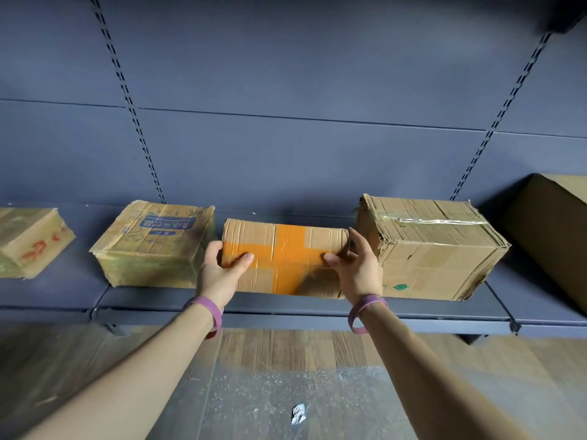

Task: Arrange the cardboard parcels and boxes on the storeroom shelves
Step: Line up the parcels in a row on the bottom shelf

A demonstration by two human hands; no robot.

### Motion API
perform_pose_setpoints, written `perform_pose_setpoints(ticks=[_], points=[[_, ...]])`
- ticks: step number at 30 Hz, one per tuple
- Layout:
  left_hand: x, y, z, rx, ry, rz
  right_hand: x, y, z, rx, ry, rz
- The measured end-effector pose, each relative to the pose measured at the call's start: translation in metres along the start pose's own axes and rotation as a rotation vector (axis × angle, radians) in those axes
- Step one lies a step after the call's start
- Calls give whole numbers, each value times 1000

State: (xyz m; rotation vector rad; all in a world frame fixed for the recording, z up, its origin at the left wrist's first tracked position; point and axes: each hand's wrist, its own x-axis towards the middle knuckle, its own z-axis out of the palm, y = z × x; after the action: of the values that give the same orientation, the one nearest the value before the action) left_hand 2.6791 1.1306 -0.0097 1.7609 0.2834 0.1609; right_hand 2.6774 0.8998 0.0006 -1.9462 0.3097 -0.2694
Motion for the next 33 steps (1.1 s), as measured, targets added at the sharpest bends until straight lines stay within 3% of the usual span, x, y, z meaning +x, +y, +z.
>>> perform_pose_setpoints(ticks=[9, 14, 18, 21, 24, 27, 33], points=[[-5, 18, -9, -177, 43, -46, -6, -20, -6, -9, 39, -7], [-6, 27, -22, -281, 93, -98, -14, -29, -7, 189, 31, -83], [-5, 38, -34, -369, 64, -119, -14, -32, -12, 392, 34, 45], [-4, 45, -41, -438, 30, -149, -16, -24, -15, 376, -72, 226], [-5, 47, -47, -504, -29, -195, -23, -27, -21, 663, -249, 424], [-7, 46, -49, -543, -67, -255, -27, -33, -28, 844, -336, 429], [-5, 46, -50, -603, -82, -307, -36, -33, -34, 867, -362, 336]])
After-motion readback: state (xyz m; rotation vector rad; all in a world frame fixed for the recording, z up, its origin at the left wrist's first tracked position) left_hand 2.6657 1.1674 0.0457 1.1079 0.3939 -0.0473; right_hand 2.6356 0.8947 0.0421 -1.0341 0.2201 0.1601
